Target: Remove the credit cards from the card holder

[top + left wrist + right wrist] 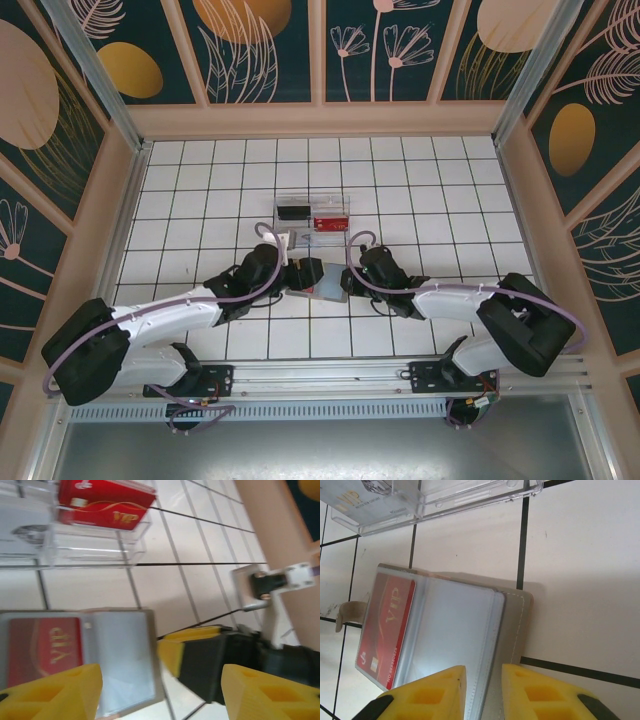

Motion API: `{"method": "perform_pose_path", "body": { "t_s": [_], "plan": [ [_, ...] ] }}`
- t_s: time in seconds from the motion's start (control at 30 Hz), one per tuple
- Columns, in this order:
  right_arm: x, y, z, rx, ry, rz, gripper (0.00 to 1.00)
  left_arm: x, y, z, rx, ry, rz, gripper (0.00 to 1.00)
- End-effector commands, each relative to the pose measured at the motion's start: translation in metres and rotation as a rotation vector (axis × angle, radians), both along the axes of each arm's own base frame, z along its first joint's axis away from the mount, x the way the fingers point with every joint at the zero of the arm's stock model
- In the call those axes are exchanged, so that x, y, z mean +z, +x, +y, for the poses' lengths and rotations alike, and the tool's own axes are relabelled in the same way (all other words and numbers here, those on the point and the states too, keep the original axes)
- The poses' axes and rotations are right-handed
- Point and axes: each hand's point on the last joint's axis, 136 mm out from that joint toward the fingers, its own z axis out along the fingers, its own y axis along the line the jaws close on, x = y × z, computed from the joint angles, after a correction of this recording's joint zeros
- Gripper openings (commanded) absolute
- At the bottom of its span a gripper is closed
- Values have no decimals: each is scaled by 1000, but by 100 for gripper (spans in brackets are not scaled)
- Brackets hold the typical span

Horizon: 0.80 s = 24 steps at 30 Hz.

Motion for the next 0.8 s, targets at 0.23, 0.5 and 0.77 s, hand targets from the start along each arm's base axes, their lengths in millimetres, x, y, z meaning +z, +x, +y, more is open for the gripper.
{"method": "perform_pose_path", "body": {
  "t_s": [0.23,0.5,0.77],
  "plan": [
    [31,-4,29,63,102,-47,26,-54,16,43,108,194,23,35],
    [46,-2,64,110,211,-17,17,-67,29,46,120,247,23,24],
    [35,1,80,111,239,52,16,-88,22,45,105,244,77,23]
  ]
}}
